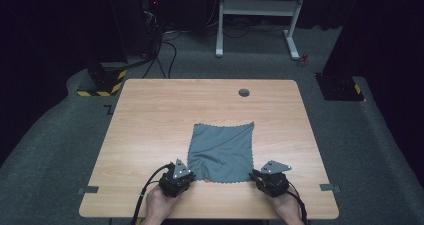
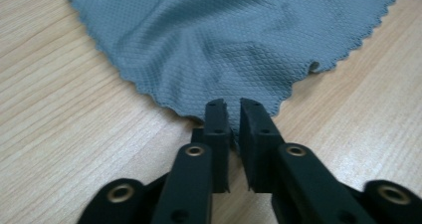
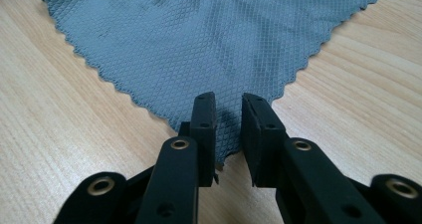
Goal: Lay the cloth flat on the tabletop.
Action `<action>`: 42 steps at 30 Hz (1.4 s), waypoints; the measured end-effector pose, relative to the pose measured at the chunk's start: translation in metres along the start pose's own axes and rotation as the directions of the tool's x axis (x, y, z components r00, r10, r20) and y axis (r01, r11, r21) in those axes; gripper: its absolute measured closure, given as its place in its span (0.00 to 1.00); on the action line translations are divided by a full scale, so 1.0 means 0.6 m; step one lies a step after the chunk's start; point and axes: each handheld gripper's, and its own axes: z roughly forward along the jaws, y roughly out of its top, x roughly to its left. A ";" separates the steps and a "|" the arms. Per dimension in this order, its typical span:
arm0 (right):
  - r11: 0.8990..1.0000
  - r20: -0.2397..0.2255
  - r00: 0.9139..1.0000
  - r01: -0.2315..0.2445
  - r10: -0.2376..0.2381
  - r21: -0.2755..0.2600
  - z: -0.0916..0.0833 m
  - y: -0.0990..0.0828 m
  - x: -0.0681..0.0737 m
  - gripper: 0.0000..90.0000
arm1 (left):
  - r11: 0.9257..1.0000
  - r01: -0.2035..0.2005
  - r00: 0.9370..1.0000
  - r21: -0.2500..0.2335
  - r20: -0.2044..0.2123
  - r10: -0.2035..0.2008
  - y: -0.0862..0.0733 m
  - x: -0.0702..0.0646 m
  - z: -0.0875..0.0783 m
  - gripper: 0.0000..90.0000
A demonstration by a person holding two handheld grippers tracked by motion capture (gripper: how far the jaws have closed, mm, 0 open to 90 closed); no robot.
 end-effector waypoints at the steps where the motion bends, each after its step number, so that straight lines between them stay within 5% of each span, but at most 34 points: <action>1: 1.000 0.000 1.000 0.010 -0.010 -0.002 0.000 -0.001 0.001 0.92 | 1.000 -0.002 1.000 0.006 0.010 0.002 0.001 -0.001 0.001 0.97; 6: 0.996 0.031 0.996 0.088 -0.089 0.027 -0.002 0.004 0.012 0.99 | 1.000 -0.004 1.000 0.021 0.027 0.003 0.004 0.004 0.000 0.99; 10: 0.996 0.039 0.995 0.086 -0.087 0.040 -0.006 0.003 0.009 0.99 | 1.000 0.012 0.999 0.024 0.045 -0.013 -0.001 0.012 -0.008 0.99; 13: 0.996 0.030 0.997 0.076 -0.077 0.044 -0.020 -0.007 0.006 0.99 | 0.999 0.043 0.993 0.012 0.109 -0.044 -0.009 0.019 -0.023 1.00; 19: 0.992 0.037 0.993 0.106 -0.109 0.072 -0.036 -0.017 0.014 0.99 | 0.999 0.013 0.991 0.048 0.132 -0.019 -0.010 -0.002 -0.019 0.99; 23: 0.994 0.025 0.996 0.087 -0.089 0.070 -0.040 -0.021 0.013 0.97 | 0.997 0.046 0.988 0.057 0.147 -0.054 -0.010 0.004 -0.019 0.91; 28: 0.997 0.025 0.997 0.066 -0.067 0.039 -0.044 -0.013 0.007 0.89 | 0.996 0.080 0.994 0.032 0.069 -0.082 0.007 0.026 -0.028 0.74; 31: 0.999 0.039 0.999 0.032 -0.032 -0.012 -0.030 0.019 -0.023 0.89 | 0.996 0.083 0.997 0.011 -0.006 -0.083 0.036 0.053 -0.018 0.69; 34: 0.999 0.055 0.998 -0.019 0.021 -0.031 0.001 0.047 -0.061 0.89 | 0.992 0.125 0.988 0.006 -0.096 -0.123 0.080 0.105 0.021 0.68; 37: 0.997 0.050 0.997 -0.061 0.062 -0.039 0.021 0.065 -0.085 0.89 | 0.987 0.161 0.982 0.004 -0.104 -0.160 0.100 0.129 0.042 0.66; 38: 0.994 0.063 0.993 -0.097 0.101 -0.053 0.040 0.083 -0.106 0.89 | 0.980 0.198 0.974 0.005 -0.113 -0.196 0.118 0.149 0.065 0.65; 42: 0.982 0.081 0.980 -0.178 0.184 -0.069 0.073 0.109 -0.141 0.86 | 0.975 0.221 0.965 0.039 -0.154 -0.212 0.138 0.173 0.101 0.63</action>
